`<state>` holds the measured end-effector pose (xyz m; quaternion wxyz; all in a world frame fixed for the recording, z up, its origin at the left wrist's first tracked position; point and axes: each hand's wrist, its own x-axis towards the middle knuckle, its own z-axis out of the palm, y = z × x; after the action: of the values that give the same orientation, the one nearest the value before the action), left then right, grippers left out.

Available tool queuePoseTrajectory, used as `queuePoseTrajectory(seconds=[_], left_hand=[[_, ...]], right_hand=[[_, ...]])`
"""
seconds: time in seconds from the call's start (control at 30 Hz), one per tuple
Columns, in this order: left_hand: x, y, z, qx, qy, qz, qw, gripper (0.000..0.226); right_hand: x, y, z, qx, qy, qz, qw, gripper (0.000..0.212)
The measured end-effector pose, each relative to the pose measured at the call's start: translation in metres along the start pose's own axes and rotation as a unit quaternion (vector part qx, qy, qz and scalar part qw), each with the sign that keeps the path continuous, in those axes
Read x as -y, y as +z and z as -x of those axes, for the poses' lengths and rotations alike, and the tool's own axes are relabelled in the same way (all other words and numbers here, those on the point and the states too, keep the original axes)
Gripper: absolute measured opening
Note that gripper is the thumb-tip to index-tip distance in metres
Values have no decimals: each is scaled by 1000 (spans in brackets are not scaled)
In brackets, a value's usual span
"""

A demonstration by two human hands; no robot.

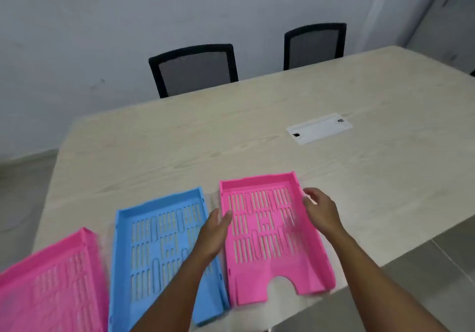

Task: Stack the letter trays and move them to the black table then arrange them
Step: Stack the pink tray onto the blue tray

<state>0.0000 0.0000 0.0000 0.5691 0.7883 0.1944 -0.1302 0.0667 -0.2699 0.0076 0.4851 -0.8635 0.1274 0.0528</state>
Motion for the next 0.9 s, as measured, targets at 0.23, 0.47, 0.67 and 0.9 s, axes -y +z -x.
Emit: queuePoseTrajectory(seconds=[0.23, 0.47, 0.67, 0.9], left_hand=[[15, 31, 5, 46, -126, 58, 989, 90], [6, 37, 12, 37, -99, 135, 985, 92], [-11, 27, 15, 1, -26, 197, 980, 87], [-4, -33, 34, -79, 3, 257, 963, 82]], right_hand=[[-50, 6, 17, 54, 104, 46, 992, 30], [-41, -5, 13, 43, 72, 65, 994, 29], [-5, -16, 6, 13, 19, 64, 998, 29], [54, 18, 26, 45, -23, 16, 999, 35]])
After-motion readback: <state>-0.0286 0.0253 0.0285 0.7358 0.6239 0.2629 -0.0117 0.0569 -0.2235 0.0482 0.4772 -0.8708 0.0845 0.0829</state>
